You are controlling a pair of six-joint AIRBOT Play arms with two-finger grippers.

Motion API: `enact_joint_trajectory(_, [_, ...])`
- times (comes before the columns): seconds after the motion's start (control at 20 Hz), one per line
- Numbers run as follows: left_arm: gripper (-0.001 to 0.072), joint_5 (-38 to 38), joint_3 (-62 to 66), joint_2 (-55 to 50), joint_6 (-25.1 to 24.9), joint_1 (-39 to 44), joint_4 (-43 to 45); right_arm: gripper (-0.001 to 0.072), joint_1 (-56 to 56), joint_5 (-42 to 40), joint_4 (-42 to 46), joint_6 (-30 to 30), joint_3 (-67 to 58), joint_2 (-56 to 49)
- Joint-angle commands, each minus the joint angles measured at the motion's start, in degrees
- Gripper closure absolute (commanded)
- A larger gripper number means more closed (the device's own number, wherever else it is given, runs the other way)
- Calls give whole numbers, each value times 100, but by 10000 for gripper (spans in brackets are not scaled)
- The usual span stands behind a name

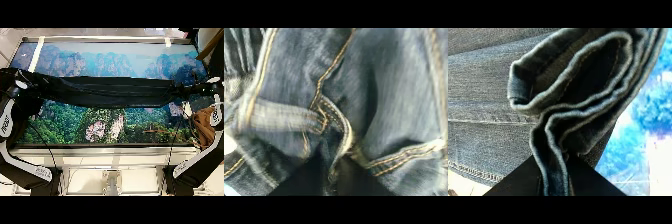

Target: Fold the clothes and pants, and hang the long-sleeved shirts on hangers.

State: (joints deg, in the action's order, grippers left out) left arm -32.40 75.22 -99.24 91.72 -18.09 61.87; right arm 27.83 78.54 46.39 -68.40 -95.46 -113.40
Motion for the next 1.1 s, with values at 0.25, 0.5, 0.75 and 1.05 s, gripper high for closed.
enact_joint_trajectory(0.25, [678,-1596,7,710,-85,-295,1508,674,166,603,551,-4,-15,350])
enact_joint_trajectory(0.5, [678,-3239,-17,1790,83,-503,2680,675,496,1268,1285,-4,229,1338])
enact_joint_trajectory(0.75, [678,-3595,-857,2583,85,-302,2618,675,793,981,1554,361,1755,2149])
enact_joint_trajectory(1.05, [677,-3091,-2221,2776,291,-101,2608,674,826,-195,1954,511,4083,2337])
